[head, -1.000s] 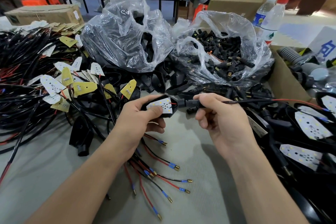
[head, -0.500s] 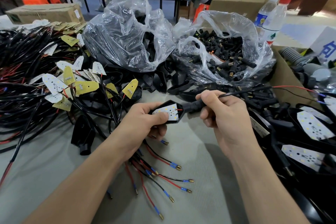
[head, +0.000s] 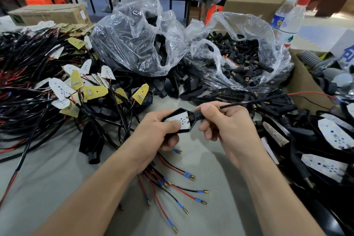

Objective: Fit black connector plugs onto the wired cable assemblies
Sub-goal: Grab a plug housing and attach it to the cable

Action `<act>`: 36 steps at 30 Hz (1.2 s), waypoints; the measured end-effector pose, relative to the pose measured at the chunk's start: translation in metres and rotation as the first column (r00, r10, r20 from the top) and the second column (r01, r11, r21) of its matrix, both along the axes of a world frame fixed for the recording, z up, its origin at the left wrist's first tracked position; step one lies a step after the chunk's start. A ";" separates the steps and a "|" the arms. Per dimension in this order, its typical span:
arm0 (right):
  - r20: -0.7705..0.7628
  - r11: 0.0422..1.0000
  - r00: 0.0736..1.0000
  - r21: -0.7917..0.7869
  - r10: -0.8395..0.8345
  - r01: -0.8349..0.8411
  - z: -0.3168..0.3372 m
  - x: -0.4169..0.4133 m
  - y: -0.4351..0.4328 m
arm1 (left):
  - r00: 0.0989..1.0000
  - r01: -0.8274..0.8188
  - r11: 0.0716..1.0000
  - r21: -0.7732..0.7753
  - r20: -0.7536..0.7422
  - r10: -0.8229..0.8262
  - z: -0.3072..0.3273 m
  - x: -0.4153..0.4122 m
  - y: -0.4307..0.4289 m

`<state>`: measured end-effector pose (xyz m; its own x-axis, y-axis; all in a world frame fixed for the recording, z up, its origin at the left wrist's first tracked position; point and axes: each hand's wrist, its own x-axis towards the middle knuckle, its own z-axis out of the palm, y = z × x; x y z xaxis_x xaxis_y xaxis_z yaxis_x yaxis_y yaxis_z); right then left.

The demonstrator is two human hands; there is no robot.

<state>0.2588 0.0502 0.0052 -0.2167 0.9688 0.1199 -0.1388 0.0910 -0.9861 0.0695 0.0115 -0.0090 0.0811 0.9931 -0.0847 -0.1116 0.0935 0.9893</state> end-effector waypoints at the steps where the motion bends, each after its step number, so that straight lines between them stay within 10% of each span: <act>1: 0.012 1.000 1.000 -0.008 -0.005 0.005 -0.002 -0.002 -0.001 | 1.000 -0.005 1.000 0.002 -0.004 0.005 0.000 0.001 0.000; 21: 0.244 0.972 0.954 0.197 -0.174 0.127 0.030 -0.009 -0.028 | 0.982 0.119 0.991 0.057 0.142 -0.126 0.014 0.004 -0.006; 28: 0.789 0.875 0.382 0.404 -0.481 0.267 0.088 0.007 -0.093 | 0.952 0.208 0.978 0.014 0.225 -0.206 0.031 0.017 -0.019; 33: 0.664 0.780 0.508 0.625 -0.548 0.024 0.130 0.043 -0.154 | 0.984 0.102 0.994 -0.028 0.153 -0.096 0.048 0.046 -0.032; 36: 0.631 0.632 0.243 0.771 -0.737 -0.083 0.135 0.059 -0.171 | 0.965 0.253 0.967 0.028 0.065 -0.254 0.062 0.057 -0.040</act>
